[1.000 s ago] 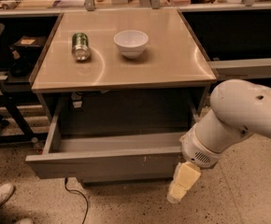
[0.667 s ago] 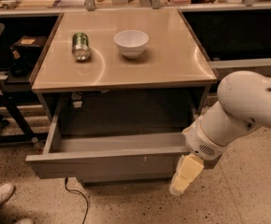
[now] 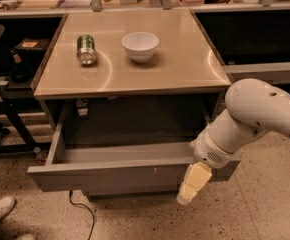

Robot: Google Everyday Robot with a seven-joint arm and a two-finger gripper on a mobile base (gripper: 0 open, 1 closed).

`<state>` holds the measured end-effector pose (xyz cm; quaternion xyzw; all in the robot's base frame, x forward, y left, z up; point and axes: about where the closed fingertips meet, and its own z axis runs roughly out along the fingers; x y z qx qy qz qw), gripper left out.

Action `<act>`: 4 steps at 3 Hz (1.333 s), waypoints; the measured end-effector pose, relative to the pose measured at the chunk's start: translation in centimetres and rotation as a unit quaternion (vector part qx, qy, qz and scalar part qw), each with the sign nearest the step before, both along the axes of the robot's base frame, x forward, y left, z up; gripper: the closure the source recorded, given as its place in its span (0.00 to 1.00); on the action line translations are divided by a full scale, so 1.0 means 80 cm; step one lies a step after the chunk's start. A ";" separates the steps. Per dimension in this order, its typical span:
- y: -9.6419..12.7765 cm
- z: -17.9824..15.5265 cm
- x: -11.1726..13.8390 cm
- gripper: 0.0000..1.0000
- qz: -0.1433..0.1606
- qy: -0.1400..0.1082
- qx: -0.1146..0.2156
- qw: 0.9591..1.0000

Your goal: Open top drawer

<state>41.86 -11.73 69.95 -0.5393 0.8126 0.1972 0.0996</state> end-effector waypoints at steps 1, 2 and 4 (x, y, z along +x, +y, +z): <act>-0.001 -0.022 0.005 0.00 -0.004 0.021 0.009 1.000; -0.011 -0.040 -0.008 0.00 -0.013 0.047 0.006 0.999; -0.024 -0.034 -0.049 0.00 -0.012 0.073 0.003 0.997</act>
Offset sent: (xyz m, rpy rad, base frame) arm -0.0177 -0.0194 -0.0494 0.0062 0.1546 -0.0496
